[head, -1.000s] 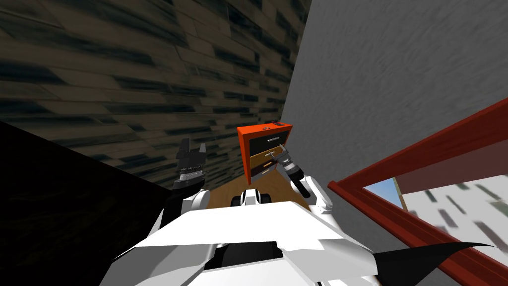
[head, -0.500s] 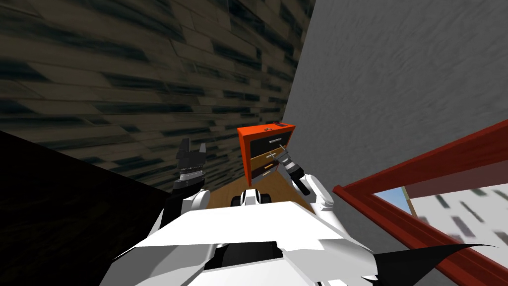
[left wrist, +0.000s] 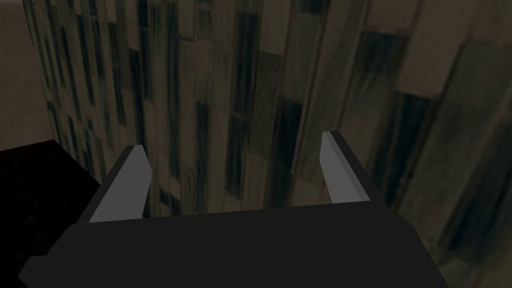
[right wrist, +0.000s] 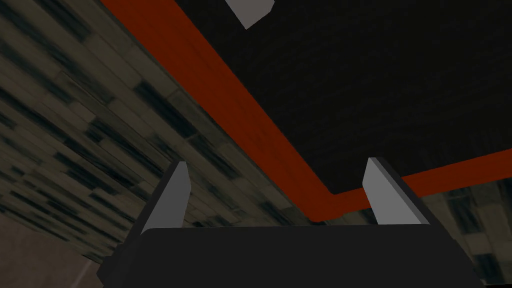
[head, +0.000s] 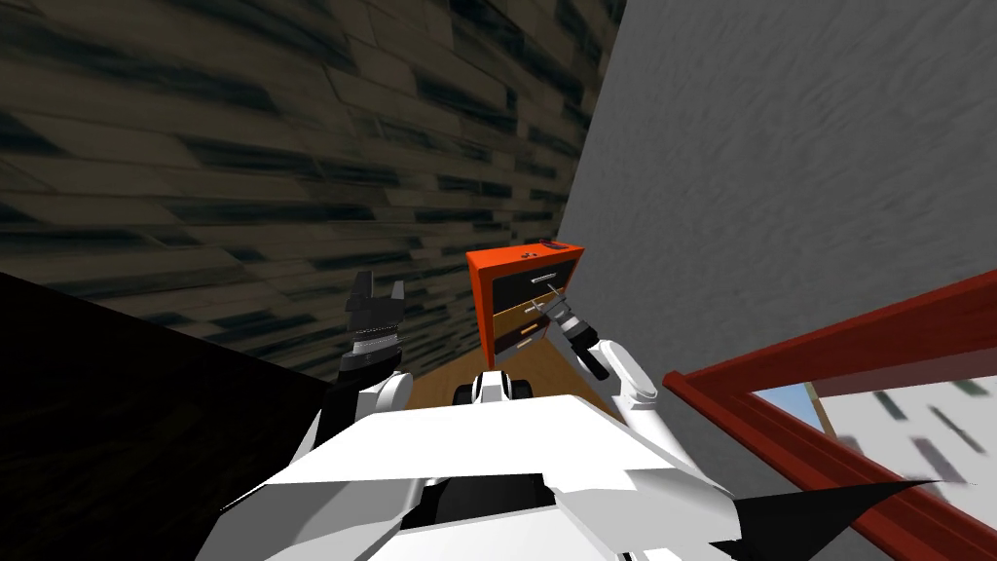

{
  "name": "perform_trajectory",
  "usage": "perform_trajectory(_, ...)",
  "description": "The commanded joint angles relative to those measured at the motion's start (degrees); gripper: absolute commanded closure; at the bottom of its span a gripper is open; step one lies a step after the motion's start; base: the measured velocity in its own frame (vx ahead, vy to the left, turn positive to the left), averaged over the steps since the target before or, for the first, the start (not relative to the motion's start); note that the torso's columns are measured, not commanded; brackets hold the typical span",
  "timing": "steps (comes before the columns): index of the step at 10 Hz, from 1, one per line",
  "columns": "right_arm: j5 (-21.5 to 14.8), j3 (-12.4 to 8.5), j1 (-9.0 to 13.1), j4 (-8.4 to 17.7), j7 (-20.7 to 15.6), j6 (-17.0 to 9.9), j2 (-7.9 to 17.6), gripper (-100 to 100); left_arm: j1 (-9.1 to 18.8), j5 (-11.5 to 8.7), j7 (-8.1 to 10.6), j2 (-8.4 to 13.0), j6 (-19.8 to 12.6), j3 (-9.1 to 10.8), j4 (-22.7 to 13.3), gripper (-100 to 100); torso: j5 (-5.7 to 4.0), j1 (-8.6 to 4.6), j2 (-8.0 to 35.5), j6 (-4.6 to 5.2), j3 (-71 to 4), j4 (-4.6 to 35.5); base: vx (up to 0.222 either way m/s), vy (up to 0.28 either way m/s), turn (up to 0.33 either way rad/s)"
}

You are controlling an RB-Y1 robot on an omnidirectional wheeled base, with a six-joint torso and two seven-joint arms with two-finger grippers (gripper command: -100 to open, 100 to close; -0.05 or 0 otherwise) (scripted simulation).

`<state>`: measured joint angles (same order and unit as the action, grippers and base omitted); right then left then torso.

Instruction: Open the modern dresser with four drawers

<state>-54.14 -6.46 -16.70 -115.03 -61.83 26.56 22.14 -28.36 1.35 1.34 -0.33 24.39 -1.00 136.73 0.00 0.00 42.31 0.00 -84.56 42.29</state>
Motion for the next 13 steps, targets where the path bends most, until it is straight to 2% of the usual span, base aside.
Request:
perform_trajectory(1, -4.01, -0.58, 0.82, 1.26, -4.36, -0.99, 1.94, -100, 0.00, 0.00, 0.00, 0.00, 0.00, 0.00, 0.00, 0, 0.00, -0.01, -0.03, 0.00, -0.01, 0.00, 0.087, 0.009, 0.030)
perform_trajectory(2, -4.01, -0.58, 0.82, 1.26, -5.16, -0.99, 1.94, -100, 0.00, 0.00, 0.00, 0.00, 0.00, 0.00, 0.00, 0, 0.01, 0.02, -0.12, -0.01, -0.07, -0.03, 0.064, 0.013, 0.011)
perform_trajectory(4, -7.16, -1.12, 1.46, 2.25, -8.87, -1.63, 3.58, -100, 0.00, 0.00, 0.00, 0.00, 0.00, 0.00, 0.00, 0, 0.00, 0.00, 0.03, 0.00, 0.02, 0.01, 0.054, 0.008, 0.018)
perform_trajectory(5, -7.16, -1.12, 1.46, 2.25, -9.19, -1.63, 3.58, -100, 0.00, 0.00, 0.00, 0.00, 0.00, 0.00, 0.00, 0, 0.00, 0.00, 0.02, 0.00, 0.02, 0.01, 0.045, 0.006, 0.008)
perform_trajectory(9, -11.62, -1.87, 2.32, 3.45, -14.87, -2.48, 5.76, -100, 0.00, 0.00, 0.00, 0.00, 0.00, 0.00, 0.00, 0, 0.00, 0.00, -0.07, 0.00, -0.04, -0.02, 0.057, 0.004, 0.016)
perform_trajectory(11, -12.84, -2.07, 2.54, 3.71, -16.42, -2.69, 6.24, -100, 0.00, 0.00, 0.00, 0.00, 0.00, 0.00, 0.00, 0, 0.00, 0.01, 0.03, 0.00, 0.02, 0.01, 0.039, 0.004, 0.010)
perform_trajectory(12, -12.69, -1.76, 2.32, 3.21, -15.56, -3.03, 6.23, -100, 0.00, 0.00, 0.00, 0.00, 0.00, 0.00, 0.00, 0, 0.01, 0.02, 0.05, 0.00, 0.03, 0.02, 0.015, 0.002, 0.002)
perform_trajectory(13, -10.79, -4.38, 3.27, 6.10, -17.76, -5.10, 7.04, -100, 0.00, 0.00, 0.00, 0.00, 0.00, 0.00, 0.00, 0, 0.00, 0.01, 0.08, 0.00, 0.05, 0.02, -0.111, -0.067, 0.359)
